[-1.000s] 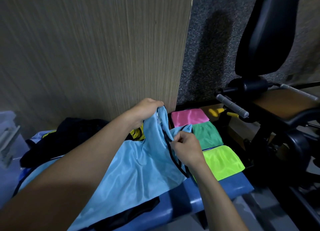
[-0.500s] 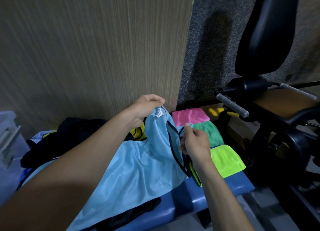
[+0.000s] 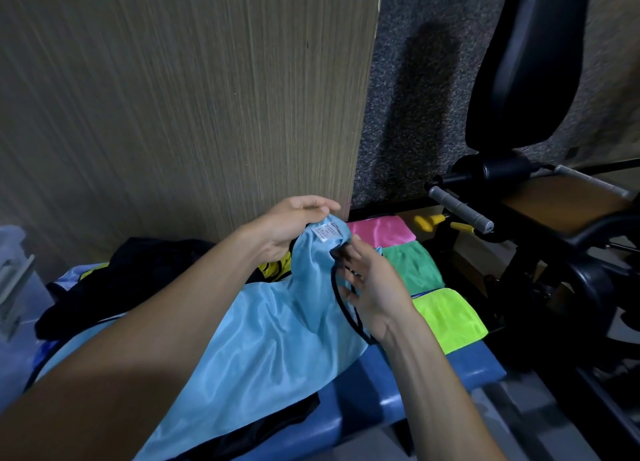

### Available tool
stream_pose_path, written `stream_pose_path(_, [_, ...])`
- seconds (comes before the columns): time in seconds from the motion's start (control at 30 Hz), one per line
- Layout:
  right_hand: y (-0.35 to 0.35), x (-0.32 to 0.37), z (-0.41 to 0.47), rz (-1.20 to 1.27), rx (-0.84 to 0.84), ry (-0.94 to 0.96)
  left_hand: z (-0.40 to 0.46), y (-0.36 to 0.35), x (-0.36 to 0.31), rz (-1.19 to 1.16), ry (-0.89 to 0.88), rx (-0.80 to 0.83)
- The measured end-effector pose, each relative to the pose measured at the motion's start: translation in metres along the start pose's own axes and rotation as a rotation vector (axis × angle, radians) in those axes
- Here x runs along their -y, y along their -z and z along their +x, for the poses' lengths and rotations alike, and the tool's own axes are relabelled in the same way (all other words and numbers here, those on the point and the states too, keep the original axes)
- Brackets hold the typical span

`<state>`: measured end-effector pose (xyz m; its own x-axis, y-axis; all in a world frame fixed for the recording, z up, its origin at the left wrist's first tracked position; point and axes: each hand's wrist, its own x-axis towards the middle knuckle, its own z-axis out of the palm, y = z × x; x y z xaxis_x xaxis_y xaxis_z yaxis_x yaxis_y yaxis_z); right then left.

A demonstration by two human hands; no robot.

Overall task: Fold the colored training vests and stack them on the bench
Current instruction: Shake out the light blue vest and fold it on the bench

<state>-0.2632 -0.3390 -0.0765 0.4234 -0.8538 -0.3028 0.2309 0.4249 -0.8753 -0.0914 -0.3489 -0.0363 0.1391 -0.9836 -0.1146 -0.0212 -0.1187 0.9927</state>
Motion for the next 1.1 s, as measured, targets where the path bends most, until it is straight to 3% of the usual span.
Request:
stream_pose_path(0.2, [-0.001, 0.003, -0.001, 0.183, 0.155, -0.094, -0.002, -0.003, 0.001, -0.028, -0.033, 0.098])
stream_pose_path(0.3, [0.002, 0.002, 0.003, 0.293, 0.069, -0.080, -0.002, -0.006, 0.001, 0.007, -0.069, 0.086])
stream_pose_path(0.4, [0.005, 0.004, 0.004, 0.308, -0.006, -0.022, -0.001, -0.007, 0.001, 0.232, -0.162, -0.017])
stream_pose_path(0.6, [0.011, 0.004, 0.005, 0.093, -0.214, 0.295, 0.008, -0.007, 0.009, 0.669, -0.408, -0.230])
stream_pose_path(0.77, [0.031, 0.012, 0.018, -0.084, -0.428, 0.460, 0.003, -0.014, 0.001, 0.275, -0.337, -0.183])
stream_pose_path(0.9, [0.055, 0.007, 0.043, -0.477, -0.559, 0.431, -0.001, -0.012, 0.006, 0.319, -0.313, -0.094])
stream_pose_path(1.1, [0.068, -0.015, 0.075, -0.933, -0.501, 0.401, 0.000, -0.012, 0.014, 0.403, -0.288, -0.007])
